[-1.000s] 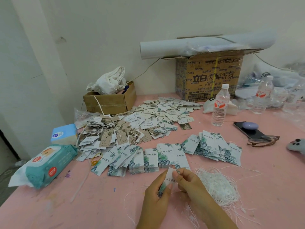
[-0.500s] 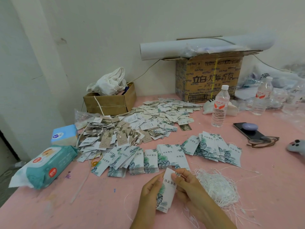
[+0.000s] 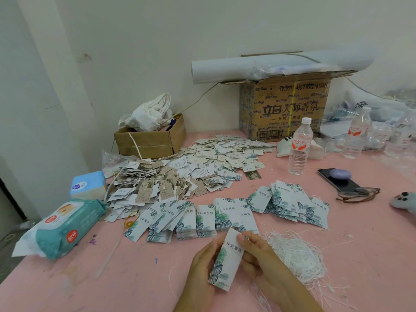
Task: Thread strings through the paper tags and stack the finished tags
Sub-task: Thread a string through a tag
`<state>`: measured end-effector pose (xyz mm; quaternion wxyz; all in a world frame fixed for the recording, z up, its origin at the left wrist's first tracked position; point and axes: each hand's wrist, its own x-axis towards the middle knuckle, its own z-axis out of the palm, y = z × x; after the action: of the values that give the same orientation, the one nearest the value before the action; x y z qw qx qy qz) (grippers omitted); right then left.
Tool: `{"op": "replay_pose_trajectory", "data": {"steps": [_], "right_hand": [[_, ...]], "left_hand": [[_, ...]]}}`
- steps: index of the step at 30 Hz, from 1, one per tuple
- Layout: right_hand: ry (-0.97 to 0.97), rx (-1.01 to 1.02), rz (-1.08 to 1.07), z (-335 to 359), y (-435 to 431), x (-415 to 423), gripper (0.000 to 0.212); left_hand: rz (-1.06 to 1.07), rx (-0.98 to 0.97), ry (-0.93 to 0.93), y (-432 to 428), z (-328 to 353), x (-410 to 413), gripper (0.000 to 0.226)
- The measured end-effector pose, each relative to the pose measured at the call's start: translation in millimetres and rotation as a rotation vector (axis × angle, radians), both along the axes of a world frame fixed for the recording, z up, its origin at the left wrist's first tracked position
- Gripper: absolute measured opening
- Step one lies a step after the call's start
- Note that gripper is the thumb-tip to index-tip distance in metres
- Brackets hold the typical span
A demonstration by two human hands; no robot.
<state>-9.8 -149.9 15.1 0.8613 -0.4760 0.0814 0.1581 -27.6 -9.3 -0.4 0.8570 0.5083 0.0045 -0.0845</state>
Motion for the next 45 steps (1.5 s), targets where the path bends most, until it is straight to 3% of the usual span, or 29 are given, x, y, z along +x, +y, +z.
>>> {"op": "replay_pose_trajectory", "data": {"steps": [6, 12, 17, 20, 23, 27, 32, 39, 45], "right_hand": [[-0.056, -0.026, 0.048, -4, 1, 3, 0.031], [-0.167, -0.152, 0.076, -4, 0, 1, 0.016], [-0.128, -0.109, 0.105, -1, 5, -3, 0.020], [-0.123, -0.139, 0.100, -1, 7, -3, 0.022], [-0.118, -0.151, 0.087, -4, 9, -2, 0.015], [-0.114, -0.080, 0.004, -6, 7, 2, 0.008], [-0.081, 0.133, -0.104, -4, 1, 8, 0.005], [-0.090, 0.264, -0.102, -3, -4, 10, 0.016], [-0.173, 0.282, -0.191, -6, -10, 13, 0.023]], "left_hand": [[0.083, -0.050, -0.006, 7, -7, 4, 0.032], [0.078, 0.063, 0.000, 4, -2, -2, 0.026], [0.101, 0.116, 0.040, -2, -1, -3, 0.023], [0.151, 0.158, 0.049, -2, -2, -1, 0.009], [0.180, 0.184, 0.055, -1, -6, 0, 0.014], [0.258, -0.011, 0.140, -2, -5, 3, 0.005], [0.441, -0.230, 0.142, 8, -5, 10, 0.013], [0.601, -0.258, 0.116, 13, -8, 14, 0.017], [0.720, -0.111, 0.083, 17, -18, 19, 0.022]]}}
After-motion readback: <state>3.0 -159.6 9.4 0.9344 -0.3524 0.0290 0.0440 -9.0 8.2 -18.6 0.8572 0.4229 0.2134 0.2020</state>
